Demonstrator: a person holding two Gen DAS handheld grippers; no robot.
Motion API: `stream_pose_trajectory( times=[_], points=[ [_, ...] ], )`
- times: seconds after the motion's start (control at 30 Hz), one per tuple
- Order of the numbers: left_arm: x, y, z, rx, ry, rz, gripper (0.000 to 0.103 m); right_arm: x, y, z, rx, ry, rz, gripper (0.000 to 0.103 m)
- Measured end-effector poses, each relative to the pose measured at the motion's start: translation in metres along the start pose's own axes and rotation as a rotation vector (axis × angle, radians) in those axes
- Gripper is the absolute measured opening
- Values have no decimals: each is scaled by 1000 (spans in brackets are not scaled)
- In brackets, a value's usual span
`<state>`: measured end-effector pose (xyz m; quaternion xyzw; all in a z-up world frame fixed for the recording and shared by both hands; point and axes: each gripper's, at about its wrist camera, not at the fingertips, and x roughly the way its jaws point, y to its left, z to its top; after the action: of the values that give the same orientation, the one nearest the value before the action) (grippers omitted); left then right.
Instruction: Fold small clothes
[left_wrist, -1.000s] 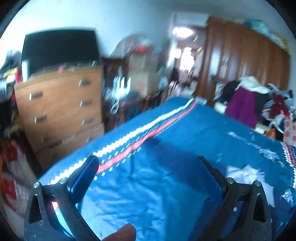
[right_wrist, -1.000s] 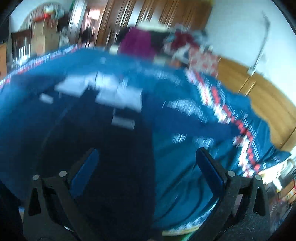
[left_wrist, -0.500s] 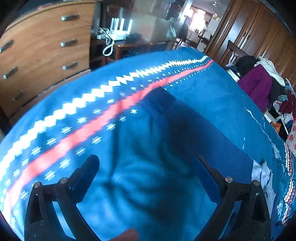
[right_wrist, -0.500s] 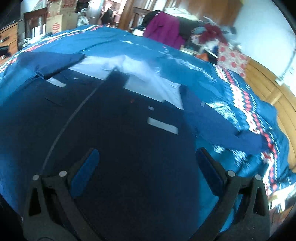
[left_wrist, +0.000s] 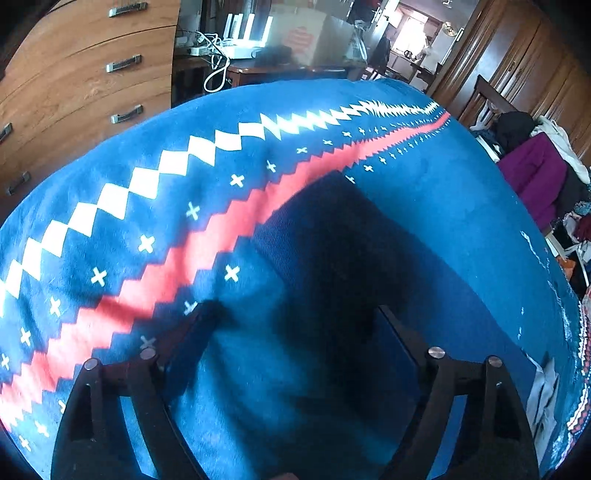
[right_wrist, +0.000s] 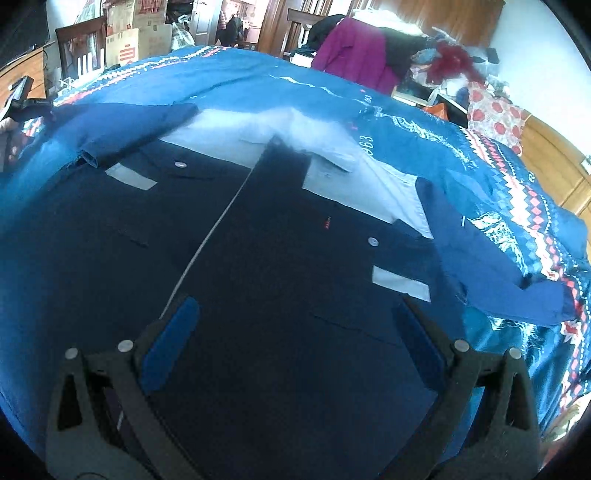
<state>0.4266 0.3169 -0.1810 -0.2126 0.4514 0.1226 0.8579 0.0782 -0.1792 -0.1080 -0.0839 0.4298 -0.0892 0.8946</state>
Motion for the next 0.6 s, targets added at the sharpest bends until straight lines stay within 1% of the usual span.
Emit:
stream_pose_trajectory(
  times=[0.13, 0.2, 0.27, 0.3, 0.33, 0.37, 0.4, 0.47, 0.5, 0.53, 0.6],
  points=[
    [4, 0, 0, -9, -33, 10, 85, 0, 3, 3, 21, -20, 9, 102],
    [4, 0, 2, 3, -48, 24, 78, 2, 6, 5, 28, -25, 12, 102],
    [5, -2, 5, 8, -69, 23, 59, 3, 7, 6, 37, -28, 13, 101],
    [4, -1, 6, 1, -74, 4, 43, 4, 7, 6, 42, -28, 13, 101],
    [4, 0, 8, -8, -76, -26, 28, 4, 6, 7, 50, -28, 14, 97],
    [3, -1, 9, -12, -76, -37, 22, 4, 5, 8, 59, -27, 16, 91],
    [1, -6, 10, 4, -88, -27, 19, 5, 3, 9, 67, -25, 19, 88],
    [-5, -17, 9, 44, -112, -13, 11, 6, -3, 10, 95, -17, 28, 74],
    [-12, -27, 9, 70, -133, -18, 10, 7, -5, 10, 107, -14, 34, 70],
    [-19, -33, 9, 83, -148, -33, 8, 7, -9, 10, 124, -12, 42, 65],
    [-42, -54, 8, 123, -191, -84, 8, 8, -19, 9, 165, -10, 57, 63]
  ],
)
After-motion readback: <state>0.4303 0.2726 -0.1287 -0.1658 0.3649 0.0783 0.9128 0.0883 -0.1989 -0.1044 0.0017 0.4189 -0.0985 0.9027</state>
